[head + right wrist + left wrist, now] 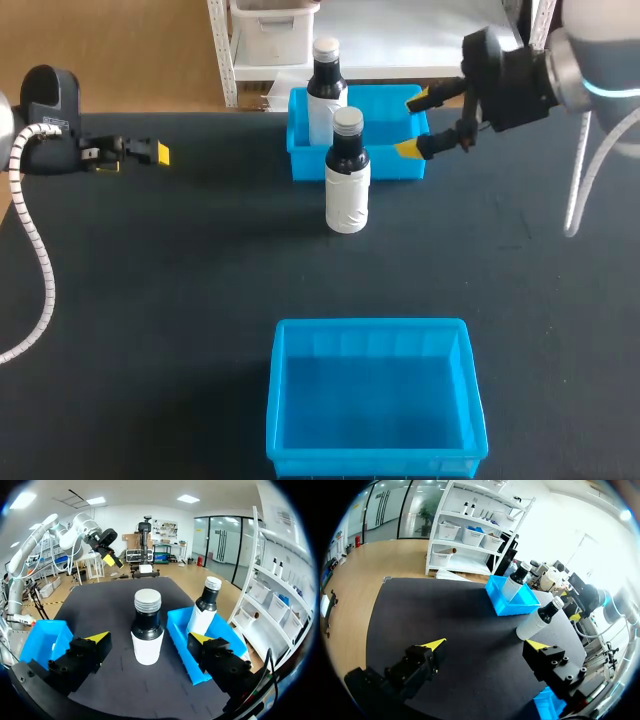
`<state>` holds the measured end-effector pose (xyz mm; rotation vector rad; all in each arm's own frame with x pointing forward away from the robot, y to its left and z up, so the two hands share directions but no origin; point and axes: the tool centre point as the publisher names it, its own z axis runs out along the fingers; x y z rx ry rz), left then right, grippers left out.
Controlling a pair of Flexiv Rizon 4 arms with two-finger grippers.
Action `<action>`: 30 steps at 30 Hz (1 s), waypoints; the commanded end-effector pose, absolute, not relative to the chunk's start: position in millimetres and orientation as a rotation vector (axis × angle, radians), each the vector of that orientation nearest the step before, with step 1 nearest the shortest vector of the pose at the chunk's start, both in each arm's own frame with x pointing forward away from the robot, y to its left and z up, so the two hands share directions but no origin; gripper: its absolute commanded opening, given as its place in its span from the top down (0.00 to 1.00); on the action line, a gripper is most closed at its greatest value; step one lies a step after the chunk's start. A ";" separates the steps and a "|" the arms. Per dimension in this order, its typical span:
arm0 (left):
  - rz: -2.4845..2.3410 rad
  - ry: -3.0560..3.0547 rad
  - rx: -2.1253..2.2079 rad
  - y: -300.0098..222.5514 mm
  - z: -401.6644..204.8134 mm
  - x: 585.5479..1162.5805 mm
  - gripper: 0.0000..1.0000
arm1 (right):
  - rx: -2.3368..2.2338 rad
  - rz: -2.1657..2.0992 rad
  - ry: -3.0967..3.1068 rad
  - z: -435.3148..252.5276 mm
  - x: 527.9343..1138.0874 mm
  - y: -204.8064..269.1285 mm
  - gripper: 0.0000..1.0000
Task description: Pick up the bottle, and place it in the far bin if it is heavy, or in the near bin if it is light.
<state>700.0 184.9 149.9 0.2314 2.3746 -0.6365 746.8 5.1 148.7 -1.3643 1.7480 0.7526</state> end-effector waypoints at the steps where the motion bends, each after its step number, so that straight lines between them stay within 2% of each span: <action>1: -0.637 2.375 0.231 185.0 149.9 700.0 0.00 | -1.385 0.786 1.736 143.8 755.8 11.9 0.00; 30: -0.637 2.375 0.231 185.0 149.9 700.0 0.00 | -1.490 0.899 1.688 127.4 764.8 56.9 0.00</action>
